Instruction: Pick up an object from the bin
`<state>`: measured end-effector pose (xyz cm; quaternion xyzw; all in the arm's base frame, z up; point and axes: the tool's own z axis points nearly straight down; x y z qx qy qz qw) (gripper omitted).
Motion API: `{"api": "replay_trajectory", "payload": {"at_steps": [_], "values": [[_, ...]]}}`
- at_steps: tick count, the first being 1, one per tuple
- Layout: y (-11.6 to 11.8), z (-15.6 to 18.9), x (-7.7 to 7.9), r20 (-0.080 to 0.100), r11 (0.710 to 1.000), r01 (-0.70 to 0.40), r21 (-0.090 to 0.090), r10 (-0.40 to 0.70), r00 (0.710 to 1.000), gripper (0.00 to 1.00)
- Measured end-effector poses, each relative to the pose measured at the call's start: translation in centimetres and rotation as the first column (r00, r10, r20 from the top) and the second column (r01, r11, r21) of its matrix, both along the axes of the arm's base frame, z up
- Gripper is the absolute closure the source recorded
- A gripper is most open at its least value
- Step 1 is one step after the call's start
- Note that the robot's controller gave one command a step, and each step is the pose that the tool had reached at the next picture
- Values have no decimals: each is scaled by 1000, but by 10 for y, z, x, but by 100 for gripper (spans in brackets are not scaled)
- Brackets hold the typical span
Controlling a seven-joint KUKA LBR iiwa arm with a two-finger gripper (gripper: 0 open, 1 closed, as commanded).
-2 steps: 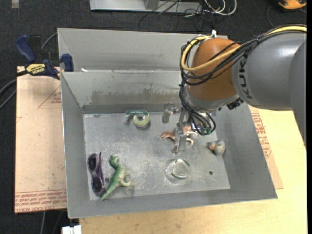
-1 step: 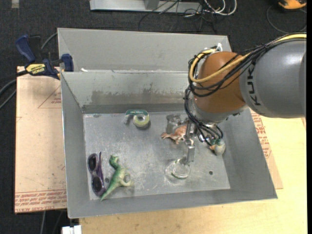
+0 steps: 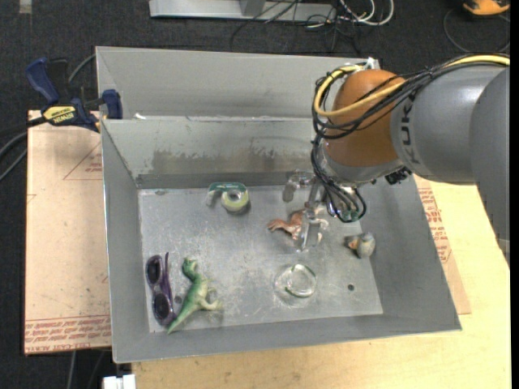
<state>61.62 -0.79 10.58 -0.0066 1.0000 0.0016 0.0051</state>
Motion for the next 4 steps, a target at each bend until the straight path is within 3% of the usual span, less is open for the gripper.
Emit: {"api": "replay_trajectory", "payload": {"at_steps": [1, 2, 3, 4], "values": [[-28, 22, 10, -4, 925, -380, -3, 380, 925, 100], [-28, 22, 10, -5, 925, -380, -2, 380, 925, 0], [-28, 22, 10, -5, 925, -380, -2, 380, 925, 0], [-28, -36, 18, -3, 766, -643, -3, 643, 766, 100]]}}
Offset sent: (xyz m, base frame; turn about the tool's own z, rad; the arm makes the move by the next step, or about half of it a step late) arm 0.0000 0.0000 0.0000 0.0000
